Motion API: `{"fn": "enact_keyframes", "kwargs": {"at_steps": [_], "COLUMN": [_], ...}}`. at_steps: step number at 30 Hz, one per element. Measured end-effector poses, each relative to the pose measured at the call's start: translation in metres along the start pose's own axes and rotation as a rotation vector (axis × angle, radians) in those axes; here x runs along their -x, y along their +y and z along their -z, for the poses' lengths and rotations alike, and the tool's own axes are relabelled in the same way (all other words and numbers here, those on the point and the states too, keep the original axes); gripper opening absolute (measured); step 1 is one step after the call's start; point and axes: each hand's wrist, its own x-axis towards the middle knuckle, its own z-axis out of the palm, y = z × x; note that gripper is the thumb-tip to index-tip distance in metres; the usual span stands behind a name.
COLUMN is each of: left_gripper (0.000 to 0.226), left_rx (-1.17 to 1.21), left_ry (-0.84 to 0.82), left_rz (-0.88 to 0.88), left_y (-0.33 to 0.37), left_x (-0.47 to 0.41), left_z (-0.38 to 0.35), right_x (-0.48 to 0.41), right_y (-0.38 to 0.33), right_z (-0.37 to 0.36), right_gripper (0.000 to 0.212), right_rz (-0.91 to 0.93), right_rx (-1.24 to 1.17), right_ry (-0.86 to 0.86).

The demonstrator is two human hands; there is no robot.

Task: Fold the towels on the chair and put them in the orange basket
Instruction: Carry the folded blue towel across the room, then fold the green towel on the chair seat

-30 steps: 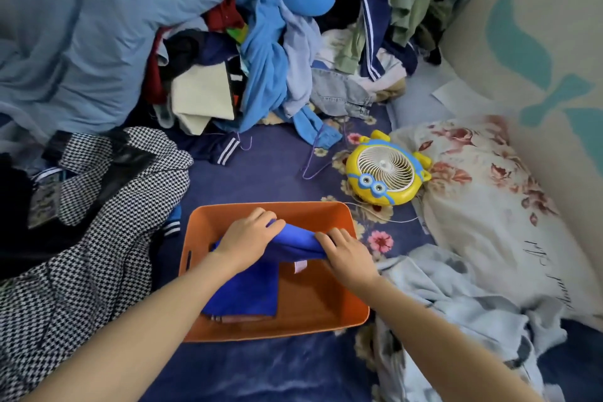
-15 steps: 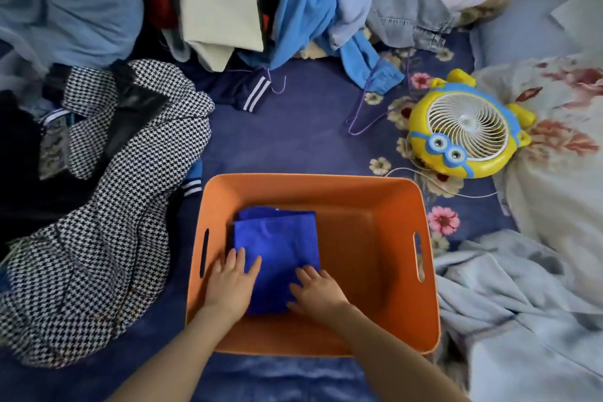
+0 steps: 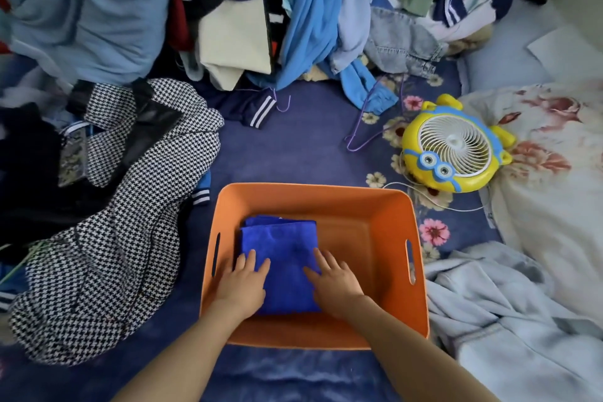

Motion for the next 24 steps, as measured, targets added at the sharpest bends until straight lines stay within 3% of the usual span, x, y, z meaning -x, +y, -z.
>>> {"fn": "enact_keyframes", "kwargs": {"at_steps": [6, 13, 24], "left_gripper": [0.057, 0.051, 0.053], "left_rx": [-0.037, 0.008, -0.153], "left_ry": [0.320, 0.758, 1.216], "left_rz": [-0.009, -0.116, -0.310], "left_y": [-0.011, -0.014, 0.010], "left_x": [0.041, 0.077, 0.181], "left_z": [0.057, 0.143, 0.275], "right_x": [0.051, 0.107, 0.227], "right_y": [0.010, 0.027, 0.018], "right_z": [0.066, 0.148, 0.270], "right_gripper": [0.045, 0.046, 0.047], "right_rz": [-0.102, -0.179, -0.177], "right_rx": [-0.058, 0.079, 0.368], "right_ry": [0.190, 0.448, 0.903]}}
